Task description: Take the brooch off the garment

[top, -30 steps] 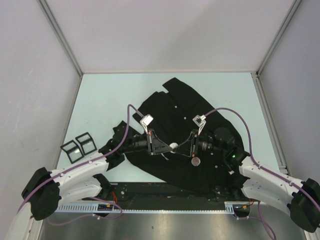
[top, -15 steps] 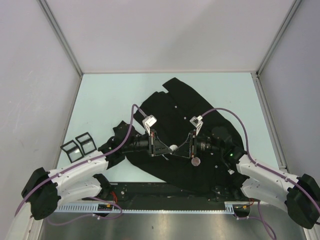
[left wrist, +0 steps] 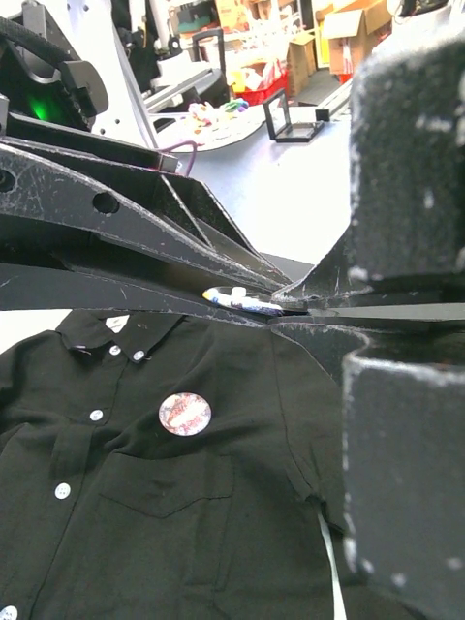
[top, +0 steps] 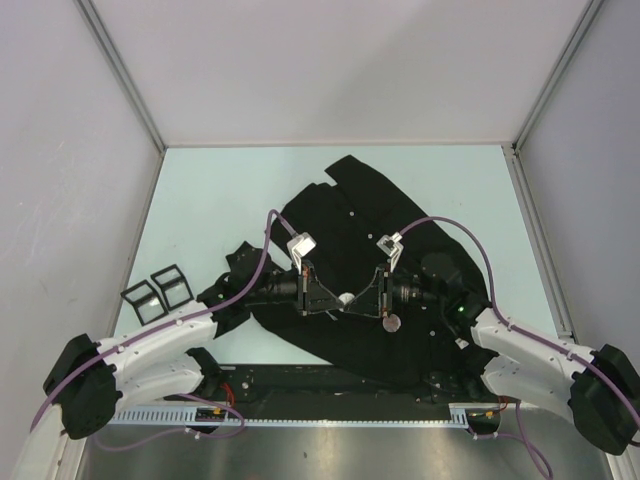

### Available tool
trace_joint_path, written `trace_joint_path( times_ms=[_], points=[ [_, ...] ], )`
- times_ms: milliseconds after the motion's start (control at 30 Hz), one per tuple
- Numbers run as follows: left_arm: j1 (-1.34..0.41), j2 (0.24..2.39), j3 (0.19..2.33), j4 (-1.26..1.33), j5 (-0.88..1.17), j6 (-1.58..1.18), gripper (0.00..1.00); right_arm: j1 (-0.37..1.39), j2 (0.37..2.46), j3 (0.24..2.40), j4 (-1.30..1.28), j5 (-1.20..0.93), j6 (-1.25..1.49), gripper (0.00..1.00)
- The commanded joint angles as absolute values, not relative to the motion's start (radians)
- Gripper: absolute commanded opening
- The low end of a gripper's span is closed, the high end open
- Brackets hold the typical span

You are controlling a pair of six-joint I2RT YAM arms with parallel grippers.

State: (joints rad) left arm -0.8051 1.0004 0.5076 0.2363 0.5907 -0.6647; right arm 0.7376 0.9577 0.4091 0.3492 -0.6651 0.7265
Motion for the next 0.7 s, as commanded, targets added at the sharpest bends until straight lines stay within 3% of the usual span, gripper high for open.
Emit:
trace_joint_path(
  times_ms=[0, 667],
  points=[
    [-0.839, 0.988, 0.577, 0.302, 0.669, -0.614, 0.01, 0.744, 0.973, 0.416, 0.411, -0.658, 0.735, 0.17],
    [-0.845, 0.954, 0.525, 0.371, 0.612, -0.719, 0.00, 0.778, 0.881, 0.399, 0.360, -0.428, 0.750, 0.14]
  ],
)
